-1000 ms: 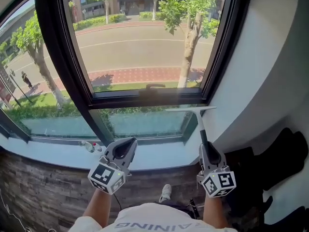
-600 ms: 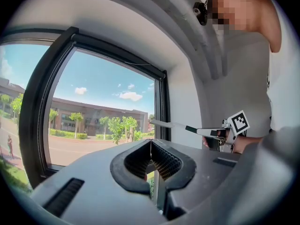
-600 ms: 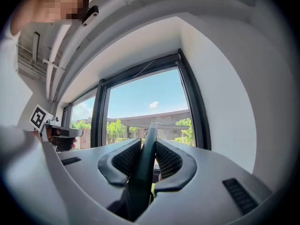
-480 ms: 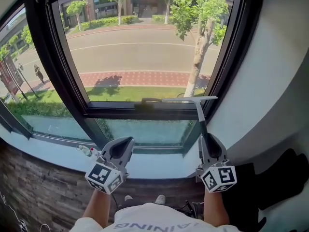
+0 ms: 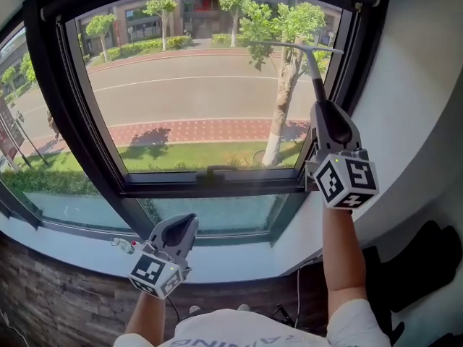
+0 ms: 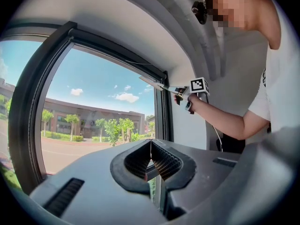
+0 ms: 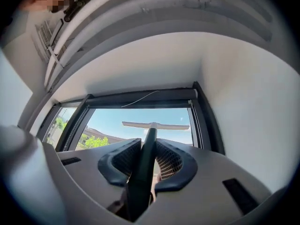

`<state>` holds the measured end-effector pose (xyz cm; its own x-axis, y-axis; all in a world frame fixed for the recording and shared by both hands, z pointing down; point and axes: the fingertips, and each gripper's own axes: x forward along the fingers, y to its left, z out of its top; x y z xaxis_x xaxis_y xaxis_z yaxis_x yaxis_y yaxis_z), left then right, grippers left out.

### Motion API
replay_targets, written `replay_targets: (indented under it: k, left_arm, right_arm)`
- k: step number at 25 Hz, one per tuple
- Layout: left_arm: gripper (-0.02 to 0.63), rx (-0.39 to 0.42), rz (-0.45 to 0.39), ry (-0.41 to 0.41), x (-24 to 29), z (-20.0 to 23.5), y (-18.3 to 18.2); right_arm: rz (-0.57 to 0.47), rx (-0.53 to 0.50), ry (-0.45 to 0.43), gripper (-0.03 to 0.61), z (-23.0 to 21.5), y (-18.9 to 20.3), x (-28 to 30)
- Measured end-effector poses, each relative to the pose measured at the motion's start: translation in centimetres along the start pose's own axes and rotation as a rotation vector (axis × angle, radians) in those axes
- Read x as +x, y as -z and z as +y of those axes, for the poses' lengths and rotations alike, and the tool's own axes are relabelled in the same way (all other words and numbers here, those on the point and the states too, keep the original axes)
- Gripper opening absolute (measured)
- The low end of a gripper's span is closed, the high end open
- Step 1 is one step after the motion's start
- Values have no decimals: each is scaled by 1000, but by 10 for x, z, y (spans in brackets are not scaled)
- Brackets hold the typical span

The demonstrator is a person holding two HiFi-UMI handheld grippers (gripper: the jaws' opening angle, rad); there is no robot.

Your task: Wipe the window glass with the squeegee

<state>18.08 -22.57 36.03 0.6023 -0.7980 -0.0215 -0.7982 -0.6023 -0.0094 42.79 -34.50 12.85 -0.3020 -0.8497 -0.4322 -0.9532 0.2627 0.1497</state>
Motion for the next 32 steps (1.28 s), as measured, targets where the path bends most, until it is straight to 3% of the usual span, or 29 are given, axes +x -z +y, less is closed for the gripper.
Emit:
replay_targets:
  k: [7,14,32]
  left_arm:
    - [18,0,-1,-10,0,24,2]
    - [17,-1,-3,-16,1,32,3]
    - [17,-2,15,-30,-5,38,8]
  right_arm:
    - [-43,-68,71,100,-26,-36,81]
    - [-83,-22,90,100,-45,-53,113]
    - [-75,-41,116,100,-49,-34,131]
